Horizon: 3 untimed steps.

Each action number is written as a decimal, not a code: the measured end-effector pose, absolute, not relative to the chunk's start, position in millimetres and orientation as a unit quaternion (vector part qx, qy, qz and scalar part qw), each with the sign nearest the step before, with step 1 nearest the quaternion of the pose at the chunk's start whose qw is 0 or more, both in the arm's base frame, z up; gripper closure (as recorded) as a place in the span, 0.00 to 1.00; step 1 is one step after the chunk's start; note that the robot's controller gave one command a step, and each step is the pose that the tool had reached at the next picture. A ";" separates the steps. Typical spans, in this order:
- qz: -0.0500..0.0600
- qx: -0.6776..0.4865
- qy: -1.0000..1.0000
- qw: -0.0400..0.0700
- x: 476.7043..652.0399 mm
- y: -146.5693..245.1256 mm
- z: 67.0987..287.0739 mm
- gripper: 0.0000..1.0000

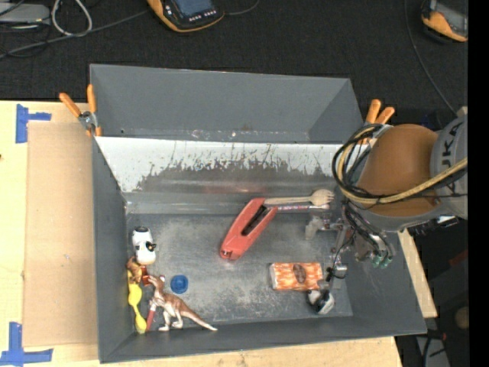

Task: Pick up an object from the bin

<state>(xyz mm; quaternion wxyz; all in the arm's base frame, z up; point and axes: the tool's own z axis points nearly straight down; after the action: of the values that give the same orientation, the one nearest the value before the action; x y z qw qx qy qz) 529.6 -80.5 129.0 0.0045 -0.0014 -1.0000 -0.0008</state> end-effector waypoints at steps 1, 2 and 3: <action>0.000 0.000 -1.000 0.001 531.4 -80.2 133.4 0.00; -0.001 -0.021 -1.000 0.001 519.9 -91.5 71.8 0.00; -0.001 -0.029 -1.000 -0.004 516.3 -84.3 69.6 1.00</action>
Offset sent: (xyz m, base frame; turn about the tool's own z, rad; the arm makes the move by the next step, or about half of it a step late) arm -0.0113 -0.0123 -0.0590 0.0409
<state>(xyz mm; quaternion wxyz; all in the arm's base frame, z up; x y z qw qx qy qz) 516.3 -84.3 69.6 -0.0038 -0.0294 -0.9996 -0.0006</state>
